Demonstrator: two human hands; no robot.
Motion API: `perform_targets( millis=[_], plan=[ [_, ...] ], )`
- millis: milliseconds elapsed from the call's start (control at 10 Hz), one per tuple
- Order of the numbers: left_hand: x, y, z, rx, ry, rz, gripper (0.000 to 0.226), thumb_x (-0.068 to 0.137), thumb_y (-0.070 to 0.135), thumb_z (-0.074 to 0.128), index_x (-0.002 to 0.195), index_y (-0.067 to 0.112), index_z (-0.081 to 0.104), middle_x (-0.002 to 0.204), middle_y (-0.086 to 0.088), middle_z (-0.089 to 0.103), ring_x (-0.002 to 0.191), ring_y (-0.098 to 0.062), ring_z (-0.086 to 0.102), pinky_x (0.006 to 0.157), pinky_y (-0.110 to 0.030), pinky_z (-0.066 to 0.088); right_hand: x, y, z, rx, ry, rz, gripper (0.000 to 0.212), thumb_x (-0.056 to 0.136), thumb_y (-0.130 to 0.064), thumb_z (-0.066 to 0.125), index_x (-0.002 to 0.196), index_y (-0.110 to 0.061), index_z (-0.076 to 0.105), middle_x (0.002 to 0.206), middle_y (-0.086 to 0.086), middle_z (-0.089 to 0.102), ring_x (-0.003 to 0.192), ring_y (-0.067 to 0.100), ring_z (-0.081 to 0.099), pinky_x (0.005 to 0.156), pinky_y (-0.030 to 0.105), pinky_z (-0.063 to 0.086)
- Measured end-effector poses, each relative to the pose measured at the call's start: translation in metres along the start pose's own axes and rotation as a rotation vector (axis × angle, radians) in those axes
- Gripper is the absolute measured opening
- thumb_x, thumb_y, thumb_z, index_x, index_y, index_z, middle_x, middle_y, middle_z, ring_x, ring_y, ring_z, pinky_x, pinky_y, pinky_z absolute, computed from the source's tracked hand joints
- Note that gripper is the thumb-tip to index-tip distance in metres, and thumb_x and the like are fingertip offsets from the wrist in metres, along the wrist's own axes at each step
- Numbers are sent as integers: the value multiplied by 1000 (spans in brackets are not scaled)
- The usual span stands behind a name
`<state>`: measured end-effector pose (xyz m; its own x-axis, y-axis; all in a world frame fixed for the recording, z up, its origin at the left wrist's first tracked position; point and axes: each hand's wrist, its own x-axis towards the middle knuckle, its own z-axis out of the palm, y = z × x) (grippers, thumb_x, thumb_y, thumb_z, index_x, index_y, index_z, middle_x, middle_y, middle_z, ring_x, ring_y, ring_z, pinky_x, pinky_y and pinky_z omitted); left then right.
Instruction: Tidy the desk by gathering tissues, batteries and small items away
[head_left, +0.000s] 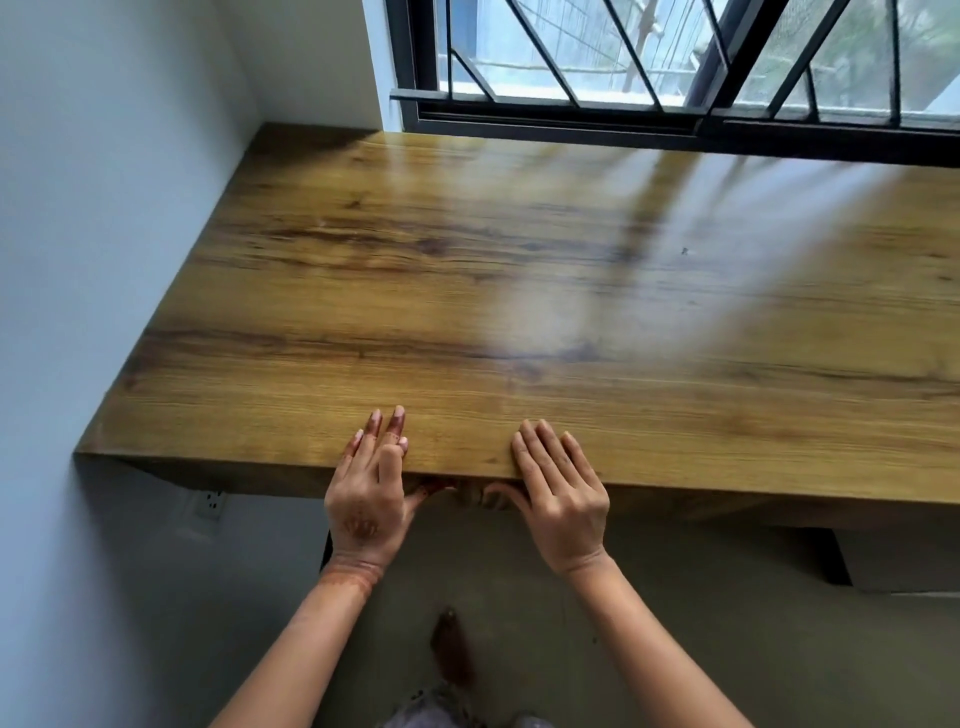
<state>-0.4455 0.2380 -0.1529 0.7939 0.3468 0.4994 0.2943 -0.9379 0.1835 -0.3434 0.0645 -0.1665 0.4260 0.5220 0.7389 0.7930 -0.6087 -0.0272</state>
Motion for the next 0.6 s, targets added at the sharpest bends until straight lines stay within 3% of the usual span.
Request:
perform_targets(
  millis=[100,200,400,500,600],
  plan=[
    [0,3,4,-10,28,-41,62,64,44,77,106,7,50,128,-6,56,120,-26,51,108,-29,30,1,-1,3,11,11,15,42,83,-39,61,108,-7,68,115,9,66,112,23,60,93,40,47],
    [-1,3,4,-21,59,-41,61,71,50,64,108,6,48,130,-3,51,121,-25,50,110,-28,28,1,1,2,15,7,13,42,83,-40,62,109,-8,68,115,8,66,112,23,60,93,39,47],
    [-2,4,4,-40,-18,-85,69,61,42,79,110,5,48,134,-8,52,126,-25,46,112,-28,24,0,2,-1,31,-42,40,40,85,-38,62,112,-9,67,119,7,64,115,22,58,98,38,45],
    [-3,9,4,-64,-16,-92,74,60,48,76,113,4,48,137,-10,49,135,-23,31,117,-29,10,-2,7,-4,52,-88,8,42,82,-30,67,117,-9,63,124,8,61,118,22,56,103,37,39],
    [2,32,6,-108,-89,-56,73,75,66,47,116,6,44,142,-8,40,144,-19,6,119,-35,-2,5,15,-16,159,-153,-4,45,84,-34,60,118,-5,61,125,11,59,118,23,55,102,38,44]
  ],
)
